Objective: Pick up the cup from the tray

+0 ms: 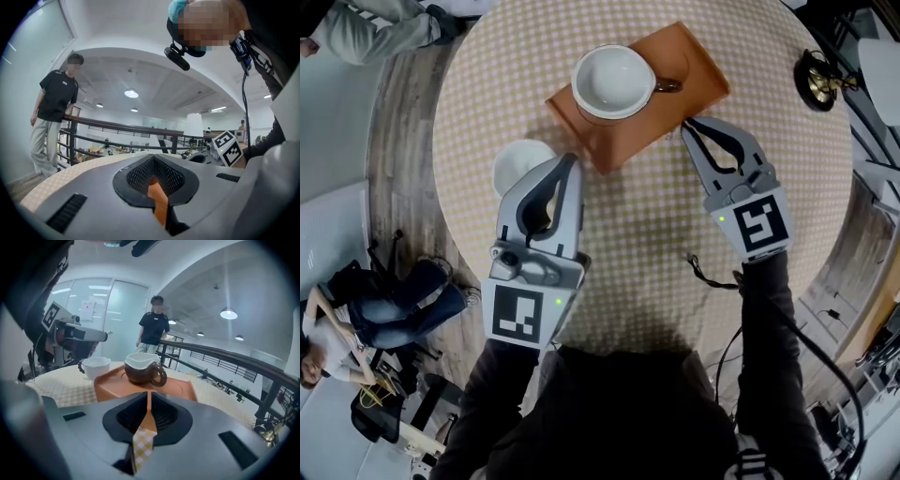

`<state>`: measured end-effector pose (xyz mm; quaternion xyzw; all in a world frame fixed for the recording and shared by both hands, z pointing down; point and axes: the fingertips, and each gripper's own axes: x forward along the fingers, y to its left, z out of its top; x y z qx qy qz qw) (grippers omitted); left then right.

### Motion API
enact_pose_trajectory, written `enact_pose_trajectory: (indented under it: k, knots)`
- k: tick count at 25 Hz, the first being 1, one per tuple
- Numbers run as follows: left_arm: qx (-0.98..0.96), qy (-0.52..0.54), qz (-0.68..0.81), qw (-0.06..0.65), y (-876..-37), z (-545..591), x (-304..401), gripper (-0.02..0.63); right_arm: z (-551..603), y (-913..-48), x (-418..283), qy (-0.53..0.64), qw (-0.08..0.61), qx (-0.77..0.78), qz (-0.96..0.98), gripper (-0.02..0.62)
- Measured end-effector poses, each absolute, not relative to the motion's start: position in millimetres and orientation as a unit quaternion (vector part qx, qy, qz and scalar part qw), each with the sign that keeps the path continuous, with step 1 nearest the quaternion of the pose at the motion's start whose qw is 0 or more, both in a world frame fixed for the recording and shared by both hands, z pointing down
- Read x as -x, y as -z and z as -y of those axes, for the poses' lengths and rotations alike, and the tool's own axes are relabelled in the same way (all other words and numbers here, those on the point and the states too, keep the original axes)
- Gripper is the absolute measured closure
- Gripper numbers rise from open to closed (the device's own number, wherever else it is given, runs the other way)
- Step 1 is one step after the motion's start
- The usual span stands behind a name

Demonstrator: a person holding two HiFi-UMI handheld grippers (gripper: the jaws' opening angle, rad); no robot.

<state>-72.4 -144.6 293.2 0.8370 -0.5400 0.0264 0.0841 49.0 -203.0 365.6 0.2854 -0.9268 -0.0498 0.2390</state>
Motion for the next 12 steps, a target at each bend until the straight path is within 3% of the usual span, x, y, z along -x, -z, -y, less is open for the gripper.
enact_pose_trajectory:
  k: [2,4,8,12]
  knots:
    - [-0.837,-0.024,0.54,0.084,-293,149,70,0.6,212,-361,-50,0.038,0.222,-0.287,0.931,0.58]
    - [-0.837,-0.022,0.54,0.087,-298,155,71,0.6,227,-360,-45,0.034,0.211,-0.279,0.936,0.461]
    - [-0.842,-0.022,0.53,0.099,-301,146,65,0.6,238,-349,-27,0.066,0.21,-0.236,0.947,0.417]
    - [-0.847,-0.023,0.518,0.113,-302,132,55,0.6,235,-351,-9,0.12,0.247,-0.155,0.949,0.417]
